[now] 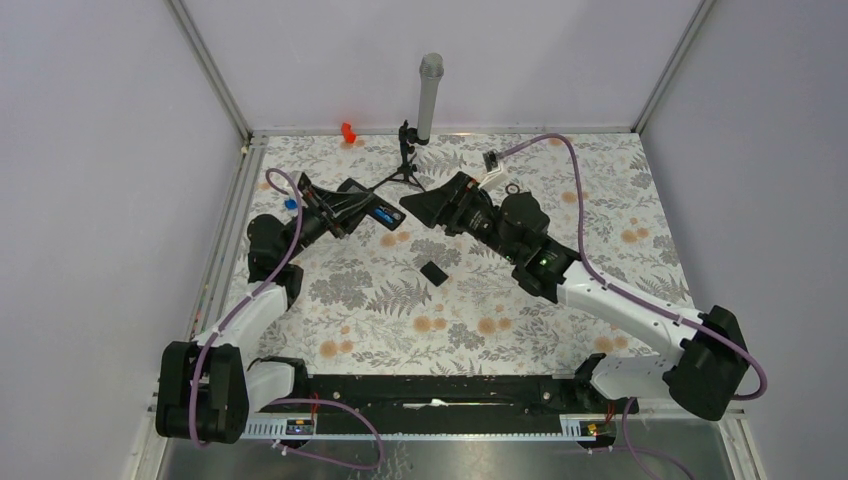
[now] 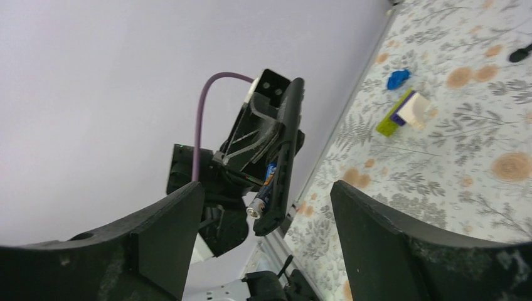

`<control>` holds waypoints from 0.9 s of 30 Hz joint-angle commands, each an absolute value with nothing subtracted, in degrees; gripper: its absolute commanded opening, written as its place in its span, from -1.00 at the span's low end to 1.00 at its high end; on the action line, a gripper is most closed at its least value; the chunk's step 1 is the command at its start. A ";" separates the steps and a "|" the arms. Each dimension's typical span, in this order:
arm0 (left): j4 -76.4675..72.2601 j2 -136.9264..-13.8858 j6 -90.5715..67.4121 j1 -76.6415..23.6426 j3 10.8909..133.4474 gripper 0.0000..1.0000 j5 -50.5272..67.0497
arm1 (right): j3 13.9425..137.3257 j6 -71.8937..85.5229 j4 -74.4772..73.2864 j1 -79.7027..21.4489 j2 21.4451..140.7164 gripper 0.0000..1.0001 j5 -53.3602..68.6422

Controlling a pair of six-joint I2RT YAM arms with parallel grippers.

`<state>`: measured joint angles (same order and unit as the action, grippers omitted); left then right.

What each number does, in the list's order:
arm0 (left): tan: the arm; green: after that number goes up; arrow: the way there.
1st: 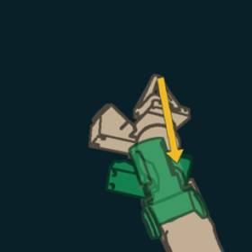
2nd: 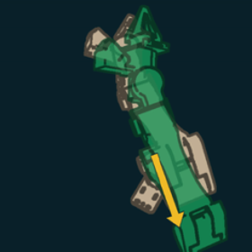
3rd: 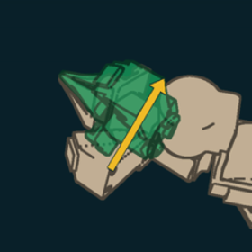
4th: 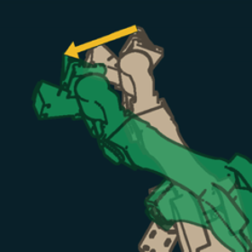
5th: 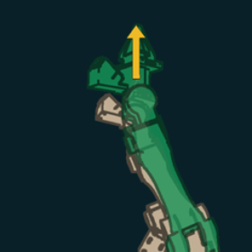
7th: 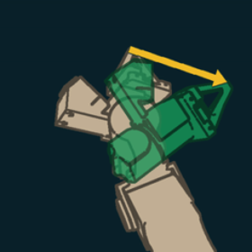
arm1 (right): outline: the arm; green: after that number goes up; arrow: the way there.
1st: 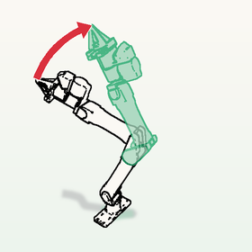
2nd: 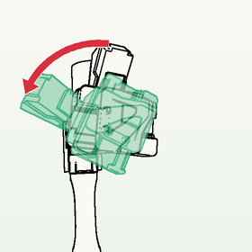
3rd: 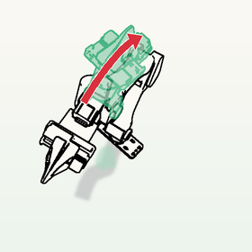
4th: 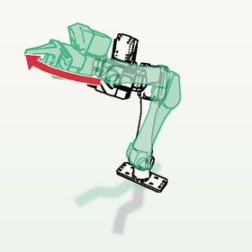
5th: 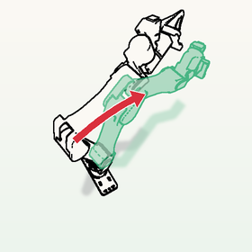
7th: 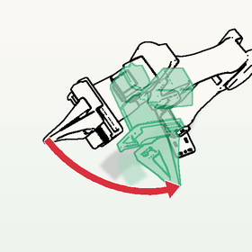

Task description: Load the batteries into the remote control

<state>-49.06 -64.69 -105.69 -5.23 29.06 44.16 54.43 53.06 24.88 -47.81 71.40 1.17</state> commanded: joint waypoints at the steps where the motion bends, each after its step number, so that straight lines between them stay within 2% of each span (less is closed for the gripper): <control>1: -57.82 -64.26 -111.40 -4.92 28.48 -1.00 44.02 | 55.11 56.60 33.06 -47.38 73.15 0.57 6.83; 5: -58.50 -64.55 -112.62 -4.91 27.83 -1.00 43.86 | 54.67 56.91 35.61 -47.33 74.41 0.27 9.16; 7: -58.89 -64.69 -113.22 -4.92 27.56 -1.00 43.84 | 54.18 56.88 37.26 -47.37 74.49 0.18 9.96; 13: -58.36 -64.19 -113.38 -4.92 27.33 -1.00 43.42 | 53.66 56.93 39.69 -47.37 74.85 0.19 11.96; 22: -57.22 -63.42 -113.05 -4.92 27.68 -1.00 43.37 | 53.91 56.77 39.88 -47.35 76.40 -0.12 14.40; 25: -56.74 -63.13 -112.78 -4.91 27.77 -1.00 43.26 | 54.44 55.72 38.27 -47.37 76.70 -0.12 14.46; 27: -56.35 -63.02 -112.45 -4.92 27.77 -1.00 43.25 | 54.52 54.96 37.58 -47.37 76.50 0.00 13.91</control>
<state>-53.43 -64.62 -112.71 -5.23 27.49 44.16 53.71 56.80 36.77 -47.44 76.25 11.77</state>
